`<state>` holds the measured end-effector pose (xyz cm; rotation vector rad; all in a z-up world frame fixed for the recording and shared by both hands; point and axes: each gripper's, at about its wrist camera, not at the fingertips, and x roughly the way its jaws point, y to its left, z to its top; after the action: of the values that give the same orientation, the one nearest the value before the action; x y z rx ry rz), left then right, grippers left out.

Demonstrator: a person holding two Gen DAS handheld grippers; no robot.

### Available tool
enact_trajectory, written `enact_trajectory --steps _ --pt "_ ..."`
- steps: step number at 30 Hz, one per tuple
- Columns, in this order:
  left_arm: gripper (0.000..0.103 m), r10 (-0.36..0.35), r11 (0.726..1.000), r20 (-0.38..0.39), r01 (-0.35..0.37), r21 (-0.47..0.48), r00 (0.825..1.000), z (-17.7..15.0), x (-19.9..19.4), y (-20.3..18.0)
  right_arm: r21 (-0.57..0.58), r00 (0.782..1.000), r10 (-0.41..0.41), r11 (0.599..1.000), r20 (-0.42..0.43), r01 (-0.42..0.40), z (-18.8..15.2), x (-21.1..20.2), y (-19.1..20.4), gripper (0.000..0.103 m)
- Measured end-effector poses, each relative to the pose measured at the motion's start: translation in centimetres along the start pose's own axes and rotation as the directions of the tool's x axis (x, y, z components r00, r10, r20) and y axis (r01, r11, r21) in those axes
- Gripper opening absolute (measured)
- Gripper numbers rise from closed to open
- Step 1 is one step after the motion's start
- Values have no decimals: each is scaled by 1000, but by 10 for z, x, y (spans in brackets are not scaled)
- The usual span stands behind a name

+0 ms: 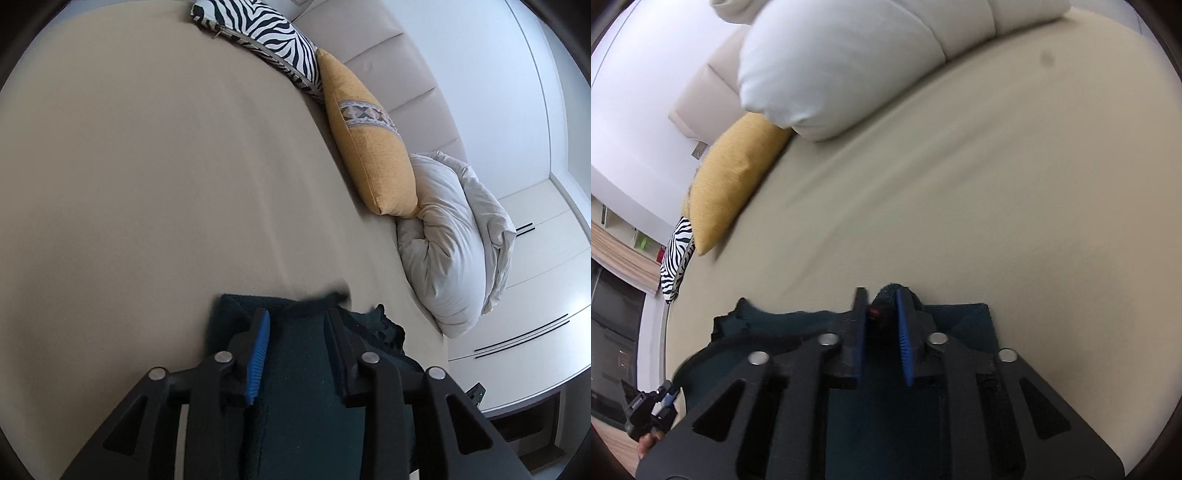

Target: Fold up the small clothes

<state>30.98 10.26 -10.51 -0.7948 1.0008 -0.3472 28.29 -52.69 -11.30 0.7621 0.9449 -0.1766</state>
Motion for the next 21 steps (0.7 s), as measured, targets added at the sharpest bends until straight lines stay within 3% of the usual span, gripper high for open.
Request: enact_trajectory --steps 2,4,10,14,21 --pt "40 2 1000 5 -3 22 1000 -7 -9 -2 2 999 25 1000 23 -25 -1 -1 -3 53" --pt "40 -4 999 -4 5 52 1000 -19 -16 -7 -18 998 -8 1000 59 9 -3 -9 -3 54" --pt "40 41 986 4 -41 163 999 -63 -41 -20 -100 995 9 995 96 1 -18 -52 1 54" --pt "40 95 972 9 -95 213 995 -94 -54 -16 -158 992 -54 985 113 72 -34 -70 1 54" --pt "40 161 950 66 -172 261 985 -121 -71 -8 -362 996 -68 928 60 86 -100 -91 15 54"
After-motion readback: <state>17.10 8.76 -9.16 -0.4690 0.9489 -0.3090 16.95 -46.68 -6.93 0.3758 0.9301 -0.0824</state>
